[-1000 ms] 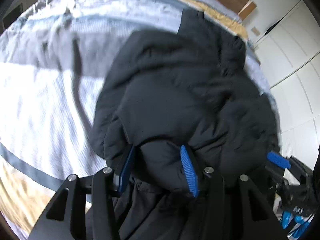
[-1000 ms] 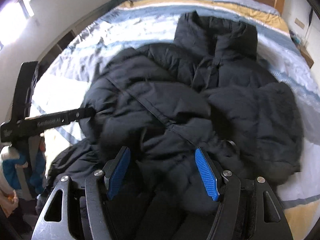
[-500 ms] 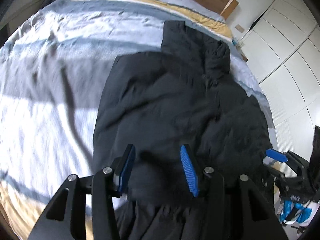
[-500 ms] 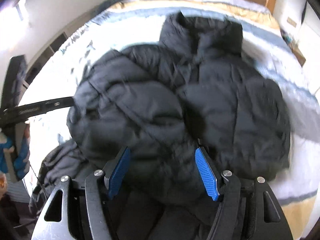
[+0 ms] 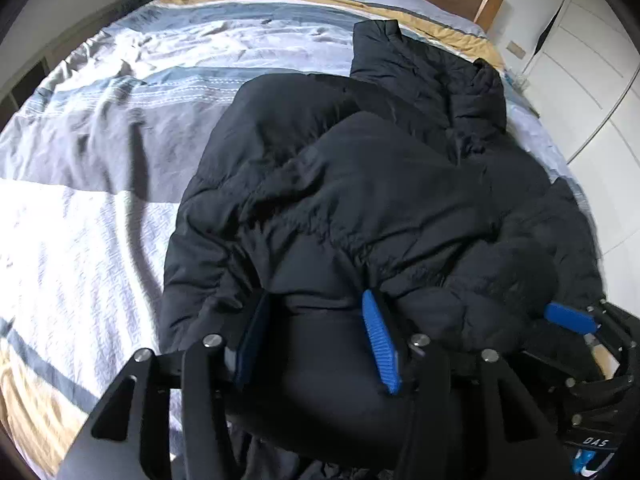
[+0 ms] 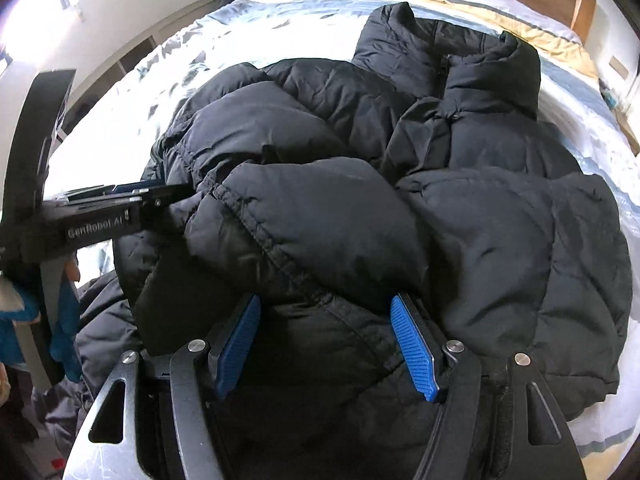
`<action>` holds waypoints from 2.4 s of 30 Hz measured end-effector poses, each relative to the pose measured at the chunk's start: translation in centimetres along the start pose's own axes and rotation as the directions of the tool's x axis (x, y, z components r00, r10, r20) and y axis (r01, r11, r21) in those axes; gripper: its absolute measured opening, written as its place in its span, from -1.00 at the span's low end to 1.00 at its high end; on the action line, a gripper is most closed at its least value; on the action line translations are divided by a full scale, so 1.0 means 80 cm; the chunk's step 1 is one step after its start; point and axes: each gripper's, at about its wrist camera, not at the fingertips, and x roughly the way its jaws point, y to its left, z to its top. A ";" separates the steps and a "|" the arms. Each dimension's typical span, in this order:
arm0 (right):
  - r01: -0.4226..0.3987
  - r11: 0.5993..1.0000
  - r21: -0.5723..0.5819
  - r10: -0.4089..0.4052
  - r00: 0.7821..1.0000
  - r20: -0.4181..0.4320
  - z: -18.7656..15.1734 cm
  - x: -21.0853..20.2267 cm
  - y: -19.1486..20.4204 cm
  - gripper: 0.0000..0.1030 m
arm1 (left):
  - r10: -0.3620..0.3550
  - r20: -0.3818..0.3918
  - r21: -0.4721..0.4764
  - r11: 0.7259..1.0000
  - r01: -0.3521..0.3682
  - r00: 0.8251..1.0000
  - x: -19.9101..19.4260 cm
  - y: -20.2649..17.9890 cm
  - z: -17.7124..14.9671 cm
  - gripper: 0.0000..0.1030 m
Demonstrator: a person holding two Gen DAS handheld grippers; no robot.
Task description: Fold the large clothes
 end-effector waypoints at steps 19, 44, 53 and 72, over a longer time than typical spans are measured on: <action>0.003 0.999 -0.051 0.000 0.999 0.046 -0.030 0.003 0.000 0.30 | 0.161 0.072 -0.046 0.986 -0.158 0.984 -0.002 -0.018 -0.041 0.31; -0.010 0.997 -0.073 0.013 0.999 0.052 -0.055 -0.005 -0.012 0.31 | 0.193 0.063 -0.056 0.980 -0.190 0.979 0.012 -0.014 -0.041 0.58; -0.039 0.997 -0.067 0.042 0.998 0.048 -0.059 -0.015 -0.021 0.31 | 0.183 0.038 -0.050 0.982 -0.181 0.982 0.003 -0.012 -0.040 0.58; -0.065 0.996 0.065 0.060 0.996 0.072 -0.107 -0.085 -0.124 0.31 | 0.269 -0.097 -0.128 0.952 -0.279 0.958 -0.111 -0.036 -0.061 0.58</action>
